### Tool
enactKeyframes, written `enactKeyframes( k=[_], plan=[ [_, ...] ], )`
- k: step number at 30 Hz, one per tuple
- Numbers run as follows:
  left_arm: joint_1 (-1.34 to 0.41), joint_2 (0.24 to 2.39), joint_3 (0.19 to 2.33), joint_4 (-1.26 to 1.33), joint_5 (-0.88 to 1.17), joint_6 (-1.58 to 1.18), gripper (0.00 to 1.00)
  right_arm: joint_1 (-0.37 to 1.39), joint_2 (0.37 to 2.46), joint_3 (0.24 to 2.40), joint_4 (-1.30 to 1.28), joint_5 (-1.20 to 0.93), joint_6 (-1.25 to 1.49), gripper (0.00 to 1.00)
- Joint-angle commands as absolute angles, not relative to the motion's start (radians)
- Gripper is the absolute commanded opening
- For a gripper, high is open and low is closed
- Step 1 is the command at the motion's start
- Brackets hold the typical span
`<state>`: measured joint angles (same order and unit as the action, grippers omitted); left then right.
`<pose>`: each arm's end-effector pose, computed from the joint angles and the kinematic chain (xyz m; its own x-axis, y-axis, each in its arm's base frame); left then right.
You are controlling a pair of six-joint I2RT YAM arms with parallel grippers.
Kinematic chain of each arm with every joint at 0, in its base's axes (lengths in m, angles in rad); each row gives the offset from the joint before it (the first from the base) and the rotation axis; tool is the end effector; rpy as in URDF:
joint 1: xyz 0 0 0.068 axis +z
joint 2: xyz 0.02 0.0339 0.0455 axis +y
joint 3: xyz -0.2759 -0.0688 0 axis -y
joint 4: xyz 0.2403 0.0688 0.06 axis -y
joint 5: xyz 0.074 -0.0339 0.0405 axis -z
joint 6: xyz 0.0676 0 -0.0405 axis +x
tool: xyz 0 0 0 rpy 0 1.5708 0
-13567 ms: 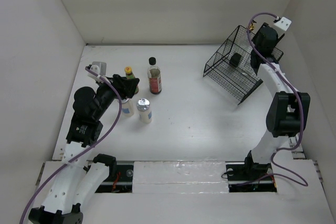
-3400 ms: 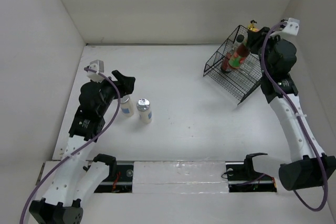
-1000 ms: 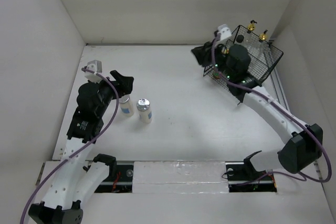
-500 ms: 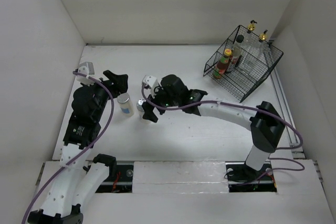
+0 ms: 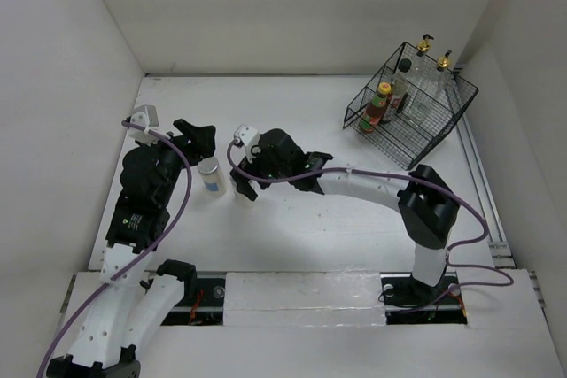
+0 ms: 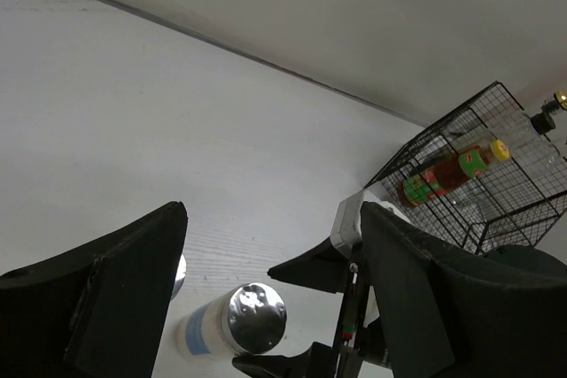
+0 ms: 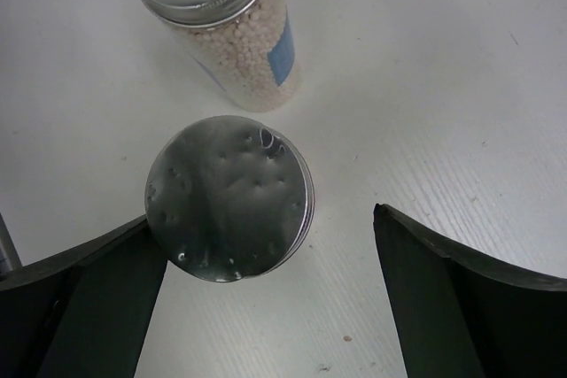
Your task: Organize the condiment bottles
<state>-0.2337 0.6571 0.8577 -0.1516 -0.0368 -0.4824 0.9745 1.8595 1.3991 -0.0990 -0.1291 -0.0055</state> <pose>0.1625 -0.0361 0.3956 -0.0486 -0.4650 -0.8840 0.1954 0.8635 -0.4649 0.2511 0.3855 0.2501 -0.2932 -0.4417 -0.8479 -0.8834 0.4642 0.0637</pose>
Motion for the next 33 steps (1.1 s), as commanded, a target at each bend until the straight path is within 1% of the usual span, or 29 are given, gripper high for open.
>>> enactKeyframes(
  k=[1, 3, 7, 9, 10, 15, 17, 19, 21, 23, 26, 27, 28, 29, 33],
  plan=[
    [-0.229, 0.646, 0.868, -0.115, -0.031, -0.472, 0.75, 0.996, 1.856, 1.428, 0.021, -0.081, 0.026, 0.98],
    [-0.229, 0.646, 0.868, -0.115, -0.022, -0.472, 0.75, 1.008, 1.865, 1.418, 0.055, -0.094, 0.037, 0.98],
    [-0.229, 0.646, 0.859, -0.115, -0.021, -0.472, 0.75, 1.019, 1.865, 1.408, 0.089, -0.094, 0.047, 0.91],
    [-0.229, 0.646, 0.859, -0.106, -0.021, -0.472, 0.75, 1.019, 1.865, 1.408, 0.100, -0.107, 0.048, 0.81],
    [-0.229, 0.646, 0.859, -0.106, -0.021, -0.472, 0.75, 1.019, 1.865, 1.408, 0.100, -0.107, 0.048, 0.74],
    [-0.229, 0.646, 0.859, -0.106, -0.021, -0.472, 0.75, 1.019, 1.856, 1.385, 0.100, -0.071, 0.057, 0.70],
    [-0.229, 0.646, 0.859, -0.106, -0.021, -0.472, 0.75, 1.019, 1.845, 1.376, 0.100, -0.060, 0.057, 0.70],
    [-0.229, 0.637, 0.859, -0.106, -0.021, -0.472, 0.75, 1.019, 1.835, 1.376, 0.100, -0.069, 0.057, 0.78],
    [-0.229, 0.637, 0.859, -0.106, -0.021, -0.472, 0.75, 1.019, 1.845, 1.387, 0.071, -0.069, 0.057, 0.90],
    [-0.229, 0.637, 0.859, -0.106, -0.021, -0.472, 0.75, 1.019, 1.858, 1.387, 0.060, -0.069, 0.057, 0.91],
    [-0.229, 0.637, 0.859, -0.106, -0.012, -0.472, 0.75, 1.019, 1.867, 1.387, 0.060, -0.048, 0.066, 0.83],
    [-0.229, 0.637, 0.859, -0.106, -0.012, -0.472, 0.75, 1.019, 1.867, 1.387, 0.060, -0.048, 0.066, 0.78],
    [-0.229, 0.637, 0.859, -0.106, -0.012, -0.472, 0.75, 1.019, 1.867, 1.387, 0.060, -0.038, 0.066, 0.69],
    [-0.229, 0.637, 0.859, -0.106, -0.012, -0.472, 0.75, 1.019, 1.867, 1.387, 0.060, -0.029, 0.066, 0.64],
    [-0.229, 0.637, 0.859, -0.106, -0.012, -0.472, 0.75, 1.019, 1.847, 1.387, 0.060, -0.011, 0.066, 0.51]
  ],
)
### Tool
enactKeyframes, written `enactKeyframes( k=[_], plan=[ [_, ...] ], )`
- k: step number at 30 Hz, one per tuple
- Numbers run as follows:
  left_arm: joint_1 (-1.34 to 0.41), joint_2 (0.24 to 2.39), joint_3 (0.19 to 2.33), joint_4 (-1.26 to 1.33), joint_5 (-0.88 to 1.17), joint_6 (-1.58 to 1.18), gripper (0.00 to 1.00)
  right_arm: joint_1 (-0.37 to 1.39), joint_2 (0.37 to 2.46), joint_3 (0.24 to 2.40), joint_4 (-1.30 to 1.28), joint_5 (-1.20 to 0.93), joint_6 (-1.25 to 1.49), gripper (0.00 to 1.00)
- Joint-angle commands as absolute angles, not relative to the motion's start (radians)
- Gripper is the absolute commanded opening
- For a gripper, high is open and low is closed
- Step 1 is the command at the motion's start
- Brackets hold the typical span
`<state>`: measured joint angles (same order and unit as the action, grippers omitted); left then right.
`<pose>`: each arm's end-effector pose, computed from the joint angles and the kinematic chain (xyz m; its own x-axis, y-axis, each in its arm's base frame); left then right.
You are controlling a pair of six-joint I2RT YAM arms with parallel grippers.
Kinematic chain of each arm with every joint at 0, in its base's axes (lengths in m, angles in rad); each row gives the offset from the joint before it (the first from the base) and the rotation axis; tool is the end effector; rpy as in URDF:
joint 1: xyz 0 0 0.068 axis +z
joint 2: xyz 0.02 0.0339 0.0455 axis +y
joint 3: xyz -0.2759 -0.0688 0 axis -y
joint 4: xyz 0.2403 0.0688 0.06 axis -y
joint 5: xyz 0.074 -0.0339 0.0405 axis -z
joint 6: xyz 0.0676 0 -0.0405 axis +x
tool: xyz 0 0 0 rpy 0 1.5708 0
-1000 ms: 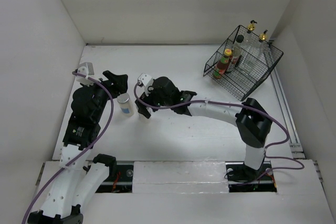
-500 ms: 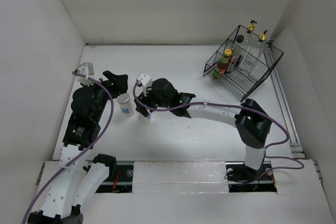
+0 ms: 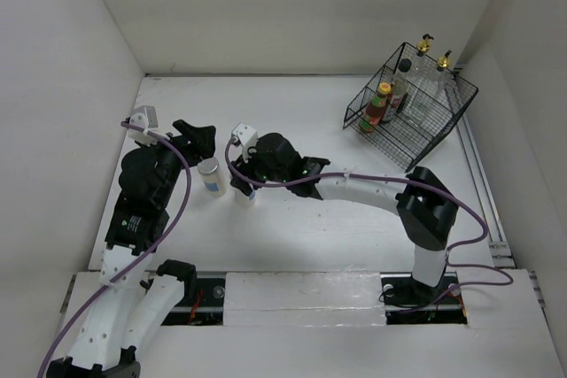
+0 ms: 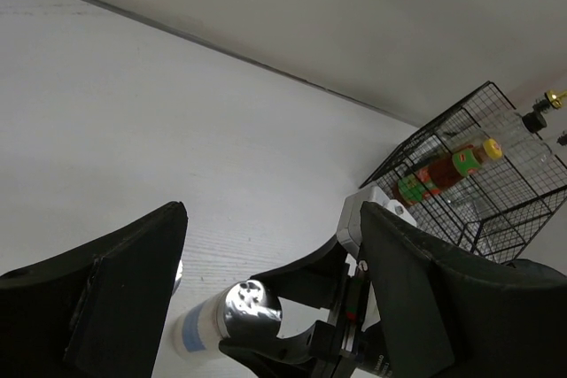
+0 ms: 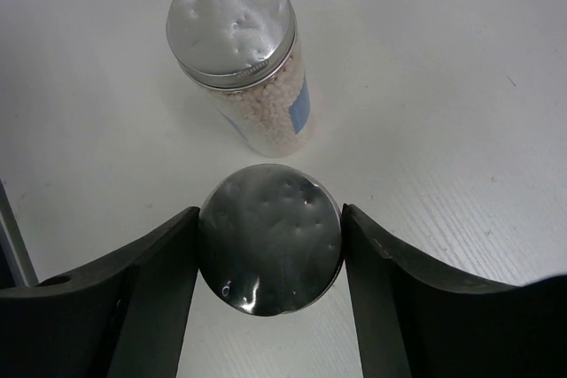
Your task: Organize the condiment bottles
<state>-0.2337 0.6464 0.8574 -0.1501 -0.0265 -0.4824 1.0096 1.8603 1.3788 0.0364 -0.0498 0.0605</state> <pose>0.1594 -0.0361 0.3973 -0.0430 -0.4665 -0.8835 0.2098 0.8604 -0.4645 0.2458 0.3974 0.2589 -0.2813 -0.3340 -0.8996 -0.8540 0.5146 0.0760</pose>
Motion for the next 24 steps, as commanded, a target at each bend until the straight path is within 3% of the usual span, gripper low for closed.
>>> enactKeyframes(
  k=[1, 5, 10, 16, 24],
  plan=[
    [-0.229, 0.637, 0.859, -0.106, -0.012, -0.472, 0.75, 1.028, 1.835, 1.378, 0.060, -0.002, 0.078, 0.48],
    [-0.229, 0.637, 0.859, -0.106, -0.002, -0.472, 0.75, 1.019, 1.703, 1.321, 0.060, 0.081, 0.090, 0.48],
    [-0.238, 0.646, 0.850, -0.097, 0.020, -0.472, 0.75, 0.930, 1.393, 1.235, 0.060, 0.185, 0.124, 0.48],
    [-0.258, 0.657, 0.850, -0.087, 0.038, -0.472, 0.75, 0.669, 1.093, 1.187, -0.024, 0.372, 0.186, 0.48],
    [-0.270, 0.666, 0.850, -0.087, 0.049, -0.472, 0.75, 0.362, 1.049, 1.304, -0.146, 0.583, 0.195, 0.48]
  ],
)
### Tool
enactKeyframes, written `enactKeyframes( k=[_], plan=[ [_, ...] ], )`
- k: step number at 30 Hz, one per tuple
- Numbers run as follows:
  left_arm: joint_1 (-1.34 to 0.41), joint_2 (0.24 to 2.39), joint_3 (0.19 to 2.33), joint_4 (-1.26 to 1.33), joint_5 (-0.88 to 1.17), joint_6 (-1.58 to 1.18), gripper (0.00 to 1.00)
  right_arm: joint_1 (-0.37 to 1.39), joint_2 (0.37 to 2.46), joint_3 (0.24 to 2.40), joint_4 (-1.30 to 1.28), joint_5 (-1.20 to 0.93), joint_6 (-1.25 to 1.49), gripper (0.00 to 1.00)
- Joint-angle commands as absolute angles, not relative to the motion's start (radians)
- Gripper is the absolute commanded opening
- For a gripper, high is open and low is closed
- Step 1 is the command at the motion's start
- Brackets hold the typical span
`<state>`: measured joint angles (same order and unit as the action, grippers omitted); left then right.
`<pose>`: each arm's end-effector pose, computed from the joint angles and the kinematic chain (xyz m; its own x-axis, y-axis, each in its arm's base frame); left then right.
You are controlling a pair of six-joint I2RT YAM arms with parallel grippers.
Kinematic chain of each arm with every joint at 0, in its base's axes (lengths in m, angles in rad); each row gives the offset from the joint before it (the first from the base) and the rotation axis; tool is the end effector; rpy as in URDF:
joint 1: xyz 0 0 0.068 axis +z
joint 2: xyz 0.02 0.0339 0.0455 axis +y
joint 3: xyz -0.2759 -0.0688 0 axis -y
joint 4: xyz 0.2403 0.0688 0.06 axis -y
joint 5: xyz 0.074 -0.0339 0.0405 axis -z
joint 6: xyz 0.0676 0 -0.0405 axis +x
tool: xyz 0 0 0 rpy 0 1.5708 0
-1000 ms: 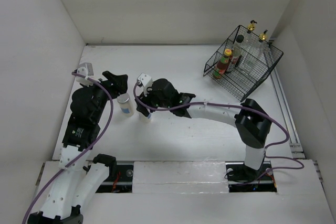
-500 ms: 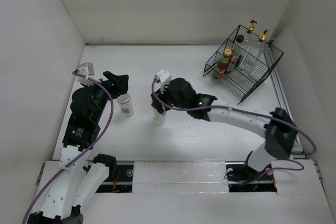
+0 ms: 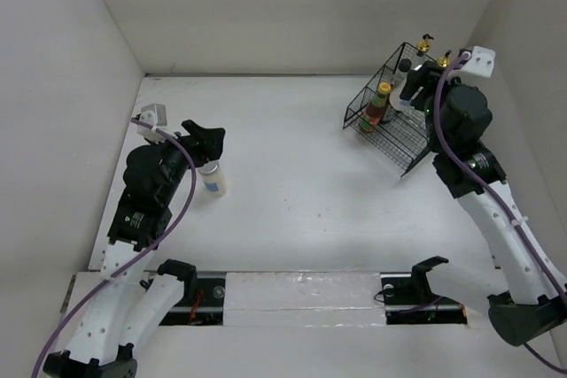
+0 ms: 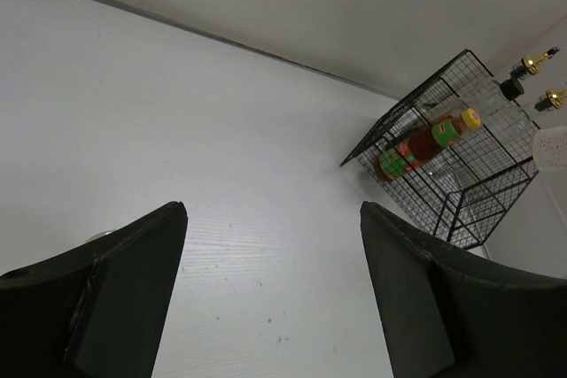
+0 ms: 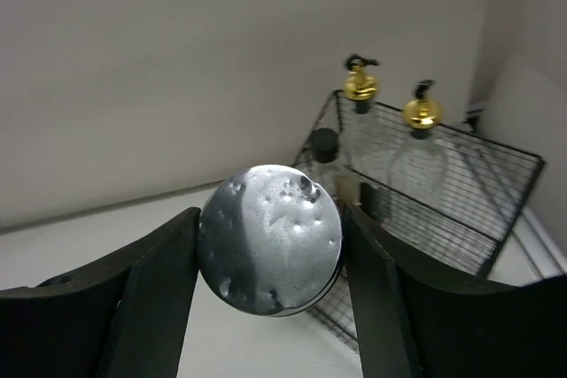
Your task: Organize the condiment bottles
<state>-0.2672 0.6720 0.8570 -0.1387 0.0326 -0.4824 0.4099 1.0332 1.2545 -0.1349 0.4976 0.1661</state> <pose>0.1640 -0.0472 0.3950 -0.0974 -0.4540 -0.8856 0.2823 0.8407 -0.4621 0.2265 0.0632 0.4733 0.0923 0.1985 -0.9757 0.0717 0.9761 0.2053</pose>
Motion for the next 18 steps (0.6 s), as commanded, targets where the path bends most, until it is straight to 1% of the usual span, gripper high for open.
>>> enactKeyframes(
  k=[1, 3, 4, 8, 11, 18],
  plan=[
    [-0.270, 0.666, 0.850, -0.087, 0.049, -0.472, 0.75, 0.306, 1.058, 1.304, -0.146, 0.583, 0.195, 0.48],
    [-0.270, 0.666, 0.859, -0.087, 0.049, -0.472, 0.75, 0.255, 1.080, 1.304, -0.146, 0.571, 0.216, 0.48],
    [-0.270, 0.675, 0.859, -0.087, 0.049, -0.472, 0.75, 0.201, 1.092, 1.304, -0.137, 0.539, 0.216, 0.48],
    [-0.270, 0.684, 0.859, -0.087, 0.058, -0.463, 0.75, 0.112, 1.115, 1.302, -0.109, 0.509, 0.253, 0.47],
    [-0.270, 0.693, 0.859, -0.087, 0.058, -0.463, 0.75, 0.057, 1.115, 1.241, -0.027, 0.479, 0.267, 0.46],
    [-0.270, 0.703, 0.859, -0.078, 0.067, -0.463, 0.75, 0.017, 1.173, 1.171, 0.095, 0.465, 0.291, 0.46]
  ],
)
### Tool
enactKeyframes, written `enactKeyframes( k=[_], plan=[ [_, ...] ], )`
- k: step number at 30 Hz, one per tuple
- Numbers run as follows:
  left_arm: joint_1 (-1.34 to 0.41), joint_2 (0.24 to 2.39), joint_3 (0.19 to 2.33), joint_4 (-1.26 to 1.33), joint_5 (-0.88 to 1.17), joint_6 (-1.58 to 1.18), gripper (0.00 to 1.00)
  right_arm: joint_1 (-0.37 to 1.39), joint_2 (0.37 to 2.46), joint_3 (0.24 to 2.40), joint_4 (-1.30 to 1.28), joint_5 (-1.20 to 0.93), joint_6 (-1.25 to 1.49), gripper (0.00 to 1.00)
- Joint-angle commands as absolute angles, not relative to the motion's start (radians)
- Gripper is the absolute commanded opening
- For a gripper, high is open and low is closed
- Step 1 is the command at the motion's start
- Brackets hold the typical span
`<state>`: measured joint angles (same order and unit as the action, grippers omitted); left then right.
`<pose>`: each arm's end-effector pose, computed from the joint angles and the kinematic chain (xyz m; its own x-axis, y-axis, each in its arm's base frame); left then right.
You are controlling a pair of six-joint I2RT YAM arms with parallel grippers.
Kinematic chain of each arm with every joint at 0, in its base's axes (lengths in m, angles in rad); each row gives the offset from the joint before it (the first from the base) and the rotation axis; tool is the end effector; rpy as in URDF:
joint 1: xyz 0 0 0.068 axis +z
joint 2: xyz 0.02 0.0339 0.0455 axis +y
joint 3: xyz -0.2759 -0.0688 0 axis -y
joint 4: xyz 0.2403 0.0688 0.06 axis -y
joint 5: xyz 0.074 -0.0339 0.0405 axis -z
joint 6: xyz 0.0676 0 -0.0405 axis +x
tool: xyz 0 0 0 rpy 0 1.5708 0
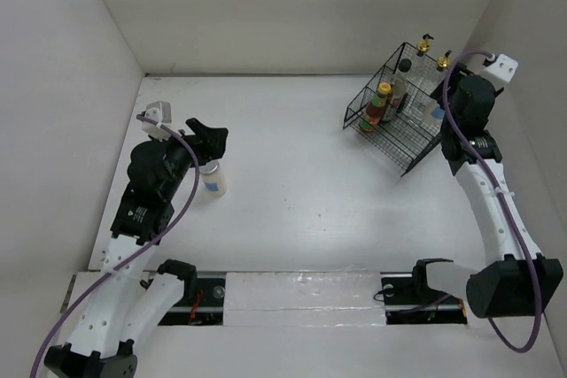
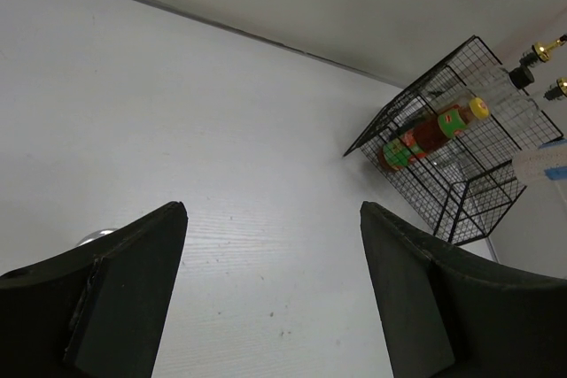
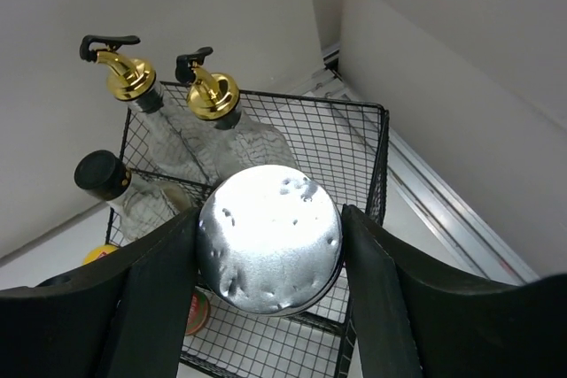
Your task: Organize the condiment bottles
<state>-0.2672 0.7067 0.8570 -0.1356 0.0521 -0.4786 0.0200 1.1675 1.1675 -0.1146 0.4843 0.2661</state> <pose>0.1729 -0.0510 0.3900 -0.1320 -0.4407 -0.8879 0.2852 0.8410 -0.4598 0.2855 -0.0258 0.4120 0.0066 0.2329 -0.9725 0.4592 0.8632 0.2099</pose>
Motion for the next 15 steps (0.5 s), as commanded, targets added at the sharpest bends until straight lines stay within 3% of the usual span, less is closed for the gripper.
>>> enactKeyframes(
  k=[1, 15],
  plan=[
    [-0.270, 0.703, 0.859, -0.078, 0.067, -0.463, 0.75, 0.017, 1.183, 1.155, 0.107, 0.465, 0.291, 0.46],
    [-0.270, 0.712, 0.859, -0.078, 0.067, -0.463, 0.75, 0.040, 1.264, 1.060, 0.235, 0.469, 0.259, 0.45]
  ],
)
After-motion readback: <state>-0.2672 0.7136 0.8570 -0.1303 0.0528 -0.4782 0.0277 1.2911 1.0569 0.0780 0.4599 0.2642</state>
